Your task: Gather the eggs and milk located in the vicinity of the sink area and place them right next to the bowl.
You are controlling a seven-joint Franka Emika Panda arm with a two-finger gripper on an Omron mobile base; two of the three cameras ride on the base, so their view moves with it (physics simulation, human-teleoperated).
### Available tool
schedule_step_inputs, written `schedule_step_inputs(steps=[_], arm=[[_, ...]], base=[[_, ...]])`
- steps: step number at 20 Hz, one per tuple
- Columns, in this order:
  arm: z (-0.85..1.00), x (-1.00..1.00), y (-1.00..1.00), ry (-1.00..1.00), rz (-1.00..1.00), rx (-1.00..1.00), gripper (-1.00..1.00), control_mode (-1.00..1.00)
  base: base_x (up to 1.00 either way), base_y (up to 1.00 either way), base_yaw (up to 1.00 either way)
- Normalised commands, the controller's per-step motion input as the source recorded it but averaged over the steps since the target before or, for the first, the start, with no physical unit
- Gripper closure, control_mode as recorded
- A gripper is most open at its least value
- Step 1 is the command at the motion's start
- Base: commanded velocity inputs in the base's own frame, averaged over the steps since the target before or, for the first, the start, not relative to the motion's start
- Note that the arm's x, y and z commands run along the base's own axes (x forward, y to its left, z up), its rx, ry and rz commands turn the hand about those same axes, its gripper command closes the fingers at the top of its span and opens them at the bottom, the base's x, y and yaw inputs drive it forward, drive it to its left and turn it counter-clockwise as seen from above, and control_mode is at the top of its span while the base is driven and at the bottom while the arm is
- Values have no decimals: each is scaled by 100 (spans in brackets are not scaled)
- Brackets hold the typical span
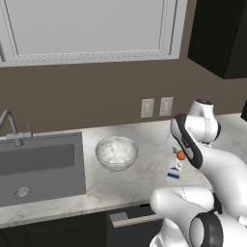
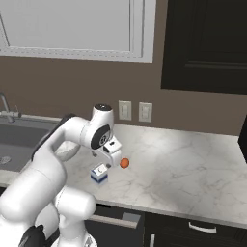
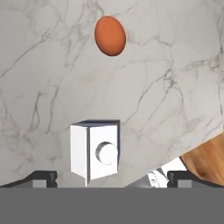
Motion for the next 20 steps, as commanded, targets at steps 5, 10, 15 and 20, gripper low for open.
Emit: schedule_step_inputs(steps=[5, 10, 15, 20], arm=[[-14, 1, 8, 1, 0, -9, -100, -100], [-4, 1, 6, 3, 0, -7, -100, -100], [-20, 2, 3, 1, 0, 0, -100, -100], [-29, 6, 4, 2, 0, 0, -100, -100]], base=[[0, 0, 0], [0, 0, 0], [0, 0, 0], [0, 0, 0]])
